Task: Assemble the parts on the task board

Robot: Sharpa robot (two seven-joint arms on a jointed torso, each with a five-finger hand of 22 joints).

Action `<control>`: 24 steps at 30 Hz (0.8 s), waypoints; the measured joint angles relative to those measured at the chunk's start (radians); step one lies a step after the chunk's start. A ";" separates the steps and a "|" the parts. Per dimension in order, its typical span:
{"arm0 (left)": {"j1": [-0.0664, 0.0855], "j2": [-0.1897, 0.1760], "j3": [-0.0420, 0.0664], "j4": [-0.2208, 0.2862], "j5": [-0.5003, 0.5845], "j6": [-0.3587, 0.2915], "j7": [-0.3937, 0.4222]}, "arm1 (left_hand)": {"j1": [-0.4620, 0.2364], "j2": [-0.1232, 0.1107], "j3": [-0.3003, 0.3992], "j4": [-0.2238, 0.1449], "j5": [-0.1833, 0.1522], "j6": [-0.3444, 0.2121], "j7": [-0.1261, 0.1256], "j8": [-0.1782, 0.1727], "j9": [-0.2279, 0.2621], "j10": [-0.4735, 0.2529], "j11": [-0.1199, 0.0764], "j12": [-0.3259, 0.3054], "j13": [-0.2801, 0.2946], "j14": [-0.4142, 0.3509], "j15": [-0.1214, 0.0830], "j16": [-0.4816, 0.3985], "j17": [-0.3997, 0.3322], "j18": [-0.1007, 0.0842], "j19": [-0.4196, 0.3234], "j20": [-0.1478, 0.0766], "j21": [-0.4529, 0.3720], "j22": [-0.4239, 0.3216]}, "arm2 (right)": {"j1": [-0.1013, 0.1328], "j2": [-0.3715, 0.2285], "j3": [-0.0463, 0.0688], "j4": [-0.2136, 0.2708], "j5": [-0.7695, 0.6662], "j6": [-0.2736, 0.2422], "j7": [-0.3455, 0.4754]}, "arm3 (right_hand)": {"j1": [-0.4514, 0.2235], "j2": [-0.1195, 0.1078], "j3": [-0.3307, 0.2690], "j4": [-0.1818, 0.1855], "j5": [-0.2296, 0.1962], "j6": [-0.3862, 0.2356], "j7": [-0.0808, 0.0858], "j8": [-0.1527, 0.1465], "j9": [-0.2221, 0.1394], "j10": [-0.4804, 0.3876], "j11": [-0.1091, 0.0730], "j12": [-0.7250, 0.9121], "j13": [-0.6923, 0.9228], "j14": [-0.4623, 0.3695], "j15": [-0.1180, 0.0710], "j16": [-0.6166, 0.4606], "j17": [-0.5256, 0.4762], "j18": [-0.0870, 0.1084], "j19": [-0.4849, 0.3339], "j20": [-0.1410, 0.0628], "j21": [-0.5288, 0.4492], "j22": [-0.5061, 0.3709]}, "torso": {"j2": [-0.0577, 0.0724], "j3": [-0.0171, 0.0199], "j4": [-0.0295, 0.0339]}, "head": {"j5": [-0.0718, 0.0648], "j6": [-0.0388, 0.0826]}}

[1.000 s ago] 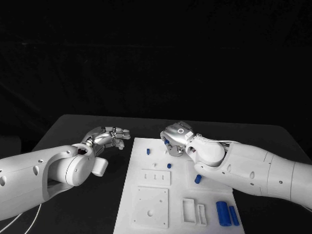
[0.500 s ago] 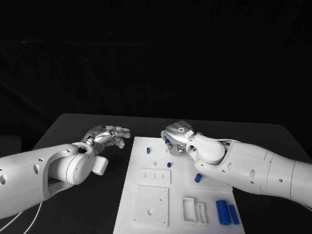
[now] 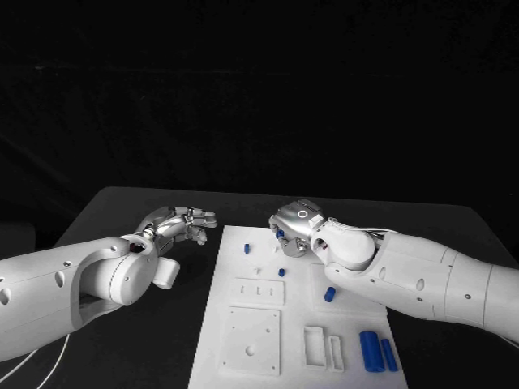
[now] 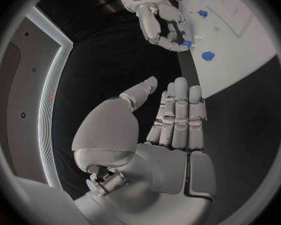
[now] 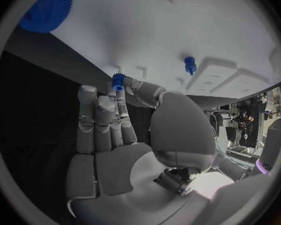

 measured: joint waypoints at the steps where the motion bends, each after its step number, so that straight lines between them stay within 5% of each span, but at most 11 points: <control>1: 0.000 0.000 0.000 0.000 0.000 0.000 0.000 | 0.000 0.000 0.000 0.000 0.000 0.000 0.000 0.000 0.000 0.000 0.000 0.000 0.000 0.000 0.000 0.000 0.000 0.000 0.000 0.000 0.000 0.000 | 0.000 0.000 0.000 -0.001 0.002 0.000 0.001 | 0.000 0.000 0.000 0.000 0.000 0.000 0.000 0.000 0.000 0.000 0.000 0.000 0.000 0.000 0.000 0.000 0.000 0.000 0.000 0.000 0.000 0.000 | 0.000 -0.0001 0.0000 | 0.000 0.000; 24: 0.001 0.010 0.000 -0.009 -0.003 0.000 0.000 | 0.000 0.000 0.000 0.000 0.000 0.000 0.000 0.000 0.000 0.000 0.000 -0.004 0.000 0.000 0.000 0.000 -0.001 0.000 0.001 0.002 0.000 0.000 | 0.002 0.005 0.001 -0.008 0.030 0.004 0.005 | -0.016 -0.039 -0.037 0.007 0.001 -0.003 0.002 -0.002 -0.002 0.025 -0.003 0.002 -0.008 -0.002 -0.002 0.000 0.000 0.001 -0.002 0.002 0.000 0.000 | 0.002 -0.0023 -0.0008 | -0.001 -0.004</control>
